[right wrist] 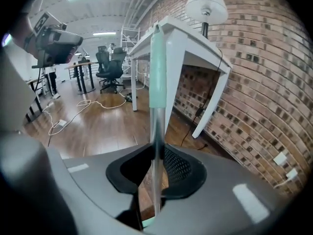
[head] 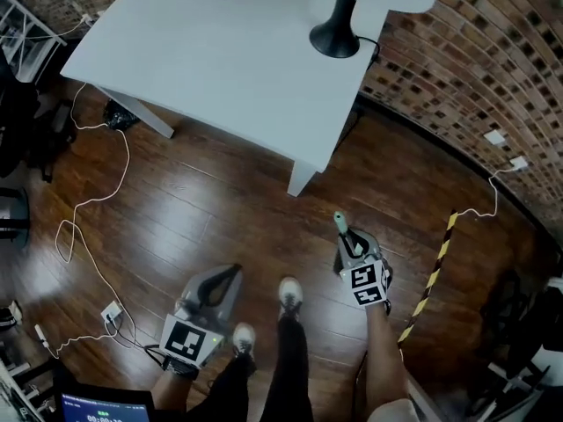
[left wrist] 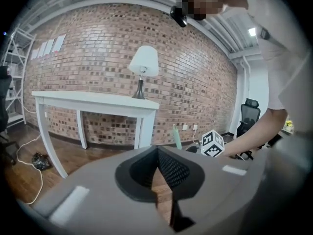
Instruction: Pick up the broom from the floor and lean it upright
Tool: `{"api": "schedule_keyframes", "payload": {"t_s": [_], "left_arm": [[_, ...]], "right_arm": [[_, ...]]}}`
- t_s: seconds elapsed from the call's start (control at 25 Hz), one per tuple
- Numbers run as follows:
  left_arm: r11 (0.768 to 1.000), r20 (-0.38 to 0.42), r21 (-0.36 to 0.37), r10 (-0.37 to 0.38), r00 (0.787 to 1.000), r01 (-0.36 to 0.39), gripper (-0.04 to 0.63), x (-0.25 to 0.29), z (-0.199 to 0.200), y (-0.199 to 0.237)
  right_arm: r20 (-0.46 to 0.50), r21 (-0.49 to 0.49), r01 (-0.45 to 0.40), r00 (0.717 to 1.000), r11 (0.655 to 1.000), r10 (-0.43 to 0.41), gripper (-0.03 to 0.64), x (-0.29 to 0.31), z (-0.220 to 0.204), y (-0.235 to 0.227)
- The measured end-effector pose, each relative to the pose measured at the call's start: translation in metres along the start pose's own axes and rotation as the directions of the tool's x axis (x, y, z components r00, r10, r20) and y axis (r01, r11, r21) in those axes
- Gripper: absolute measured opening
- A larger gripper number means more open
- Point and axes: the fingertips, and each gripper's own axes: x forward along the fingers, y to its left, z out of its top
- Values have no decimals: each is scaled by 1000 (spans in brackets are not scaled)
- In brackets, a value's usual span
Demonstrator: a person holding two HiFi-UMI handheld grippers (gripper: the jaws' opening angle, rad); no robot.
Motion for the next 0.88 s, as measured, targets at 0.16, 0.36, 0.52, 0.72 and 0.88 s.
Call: {"api": "schedule_keyframes", "payload": {"t_s": [0.16, 0.36, 0.52, 0.72, 0.88], "left_arm": [[1000, -11, -3, 19, 1000, -19, 0, 13, 9, 2], [999, 3, 15, 33, 999, -33, 0, 32, 12, 7], [999, 12, 26, 25, 1000, -26, 0, 52, 20, 5], [999, -56, 47, 14, 998, -11, 0, 75, 19, -7], [997, -75, 76, 24, 997, -18, 0, 81, 20, -7]], "right_arm": [[43, 67, 35, 998, 997, -38, 89, 12, 15, -27], [99, 116, 30, 994, 993, -41, 89, 31, 42, -55], [142, 112, 6, 990, 994, -22, 89, 47, 74, -69], [183, 39, -1, 983, 999, -6, 92, 62, 112, -88], [181, 0, -2, 983, 1000, 1, 94, 77, 124, -96]]}}
